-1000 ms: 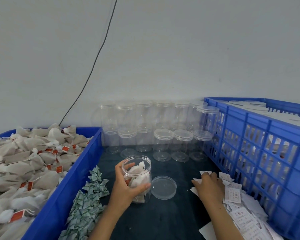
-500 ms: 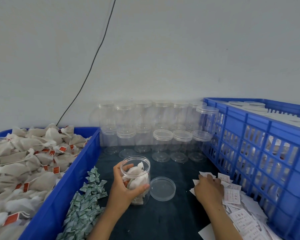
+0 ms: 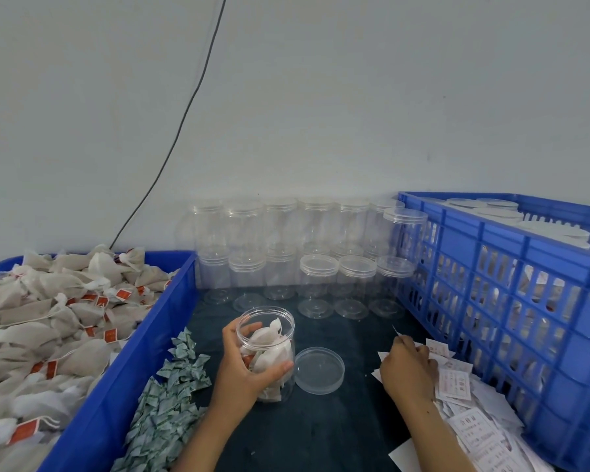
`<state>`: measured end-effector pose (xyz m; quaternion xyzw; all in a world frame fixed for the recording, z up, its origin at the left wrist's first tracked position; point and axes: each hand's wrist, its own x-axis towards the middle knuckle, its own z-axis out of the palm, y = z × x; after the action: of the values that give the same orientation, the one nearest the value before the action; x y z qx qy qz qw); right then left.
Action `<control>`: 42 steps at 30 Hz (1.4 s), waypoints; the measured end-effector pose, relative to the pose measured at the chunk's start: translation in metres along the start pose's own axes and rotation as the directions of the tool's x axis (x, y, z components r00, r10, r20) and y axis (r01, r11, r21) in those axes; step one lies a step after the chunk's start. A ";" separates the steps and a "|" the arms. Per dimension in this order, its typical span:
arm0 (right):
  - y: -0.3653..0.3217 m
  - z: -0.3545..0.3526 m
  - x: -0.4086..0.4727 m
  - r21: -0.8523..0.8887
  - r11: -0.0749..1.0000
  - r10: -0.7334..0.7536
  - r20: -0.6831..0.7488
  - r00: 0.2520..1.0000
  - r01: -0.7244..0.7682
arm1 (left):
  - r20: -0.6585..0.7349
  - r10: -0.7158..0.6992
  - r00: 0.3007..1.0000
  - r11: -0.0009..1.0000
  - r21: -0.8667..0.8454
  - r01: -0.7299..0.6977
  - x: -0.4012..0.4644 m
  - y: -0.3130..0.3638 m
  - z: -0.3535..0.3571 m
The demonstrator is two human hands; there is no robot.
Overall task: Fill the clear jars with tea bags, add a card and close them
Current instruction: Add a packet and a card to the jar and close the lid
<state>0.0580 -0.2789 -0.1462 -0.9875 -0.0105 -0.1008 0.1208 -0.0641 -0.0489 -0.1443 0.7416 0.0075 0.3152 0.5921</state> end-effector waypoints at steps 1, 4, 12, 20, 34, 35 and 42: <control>-0.001 -0.001 0.000 0.043 0.999 -0.011 -0.061 0.998 0.014 | -0.002 -0.003 1.000 1.000 0.002 0.003 0.000 0.000 0.000; -0.007 -0.007 0.000 0.253 0.957 -0.072 -0.268 0.961 0.143 | 0.003 -0.003 1.000 1.000 0.029 0.003 -0.001 0.000 0.000; -0.048 -0.028 -0.024 0.796 0.498 -0.047 -0.372 0.927 0.344 | 0.035 0.057 0.998 0.994 0.092 -0.060 -0.005 0.006 0.006; -0.074 -0.060 -0.059 0.836 0.126 -0.178 -0.510 0.841 0.534 | 0.053 0.068 0.996 0.994 0.082 -0.072 -0.008 0.013 0.009; -0.084 -0.068 -0.055 0.280 0.503 -0.688 -0.443 0.575 0.818 | 0.099 0.122 0.988 0.974 0.180 -0.138 -0.014 0.018 0.013; -0.083 -0.070 -0.054 0.292 0.512 -0.705 -0.396 0.589 0.808 | 0.103 0.125 0.987 0.972 0.186 -0.142 -0.014 0.018 0.013; -0.077 -0.069 -0.049 0.290 0.550 -0.788 -0.131 0.601 0.783 | 0.116 0.131 0.984 0.970 0.188 -0.152 -0.014 0.018 0.013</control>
<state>-0.0070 -0.2210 -0.0719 -0.8457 -0.4672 -0.1338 0.2204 -0.0754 -0.0711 -0.1362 0.8103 -0.0449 0.3158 0.4916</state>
